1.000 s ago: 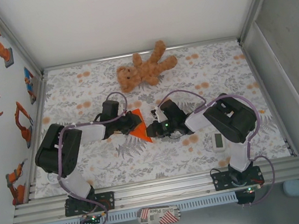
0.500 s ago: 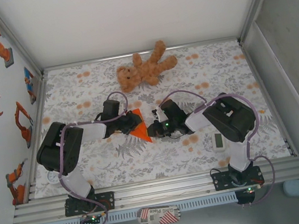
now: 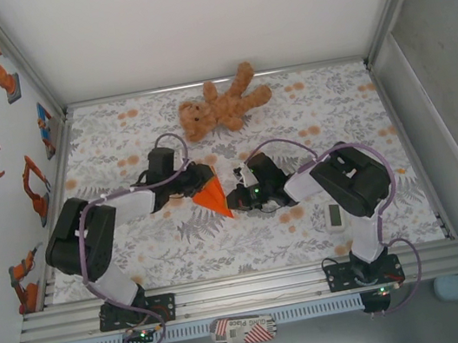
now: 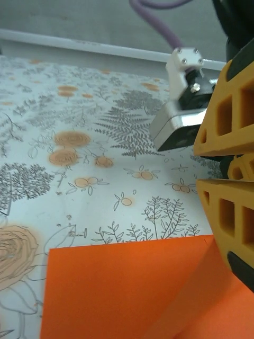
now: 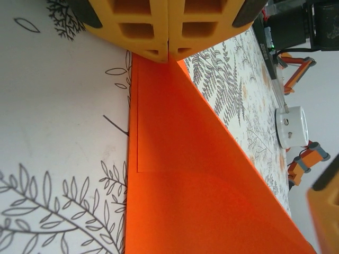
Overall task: Fold a paper plane with a square sheet of paper (pick it up from the middle)
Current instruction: Fourth fold the wing at the center of the table.
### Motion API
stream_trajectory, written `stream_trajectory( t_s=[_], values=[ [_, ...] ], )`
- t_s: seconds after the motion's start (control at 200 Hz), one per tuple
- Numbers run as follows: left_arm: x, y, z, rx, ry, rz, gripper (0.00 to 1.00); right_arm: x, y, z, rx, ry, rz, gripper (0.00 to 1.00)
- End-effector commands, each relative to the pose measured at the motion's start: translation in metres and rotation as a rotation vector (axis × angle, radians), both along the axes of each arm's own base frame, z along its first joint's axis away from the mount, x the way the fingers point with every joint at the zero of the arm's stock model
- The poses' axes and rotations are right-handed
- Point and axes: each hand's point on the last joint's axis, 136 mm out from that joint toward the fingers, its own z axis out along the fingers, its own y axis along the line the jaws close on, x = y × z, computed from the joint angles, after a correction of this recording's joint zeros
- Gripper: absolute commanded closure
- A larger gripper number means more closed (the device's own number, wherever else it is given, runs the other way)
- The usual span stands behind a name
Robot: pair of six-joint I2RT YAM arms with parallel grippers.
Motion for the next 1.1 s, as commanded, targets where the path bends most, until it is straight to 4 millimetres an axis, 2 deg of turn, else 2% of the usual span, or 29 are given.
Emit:
stream_trajectory(
  t_s=[0.0, 0.305, 0.621, 0.911, 1.092],
  values=[
    [-0.004, 0.008, 0.0, -0.053, -0.002, 0.013, 0.79, -0.008, -0.027, -0.048, -0.148, 0.087, -0.067, 0.98],
    [-0.005, 0.009, -0.011, -0.111, 0.02, 0.037, 0.77, -0.007, -0.027, -0.048, -0.145, 0.091, -0.068, 0.98],
    [-0.003, -0.006, -0.026, -0.105, 0.057, 0.004, 0.78, -0.007, -0.028, -0.049, -0.15, 0.097, -0.071, 0.98],
    [-0.004, -0.004, -0.038, -0.069, 0.081, 0.011, 0.8, -0.007, -0.029, -0.051, -0.155, 0.102, -0.071, 0.94],
    [-0.002, -0.004, -0.041, -0.066, 0.085, 0.012, 0.82, -0.008, -0.031, -0.052, -0.159, 0.106, -0.074, 0.95]
  ],
)
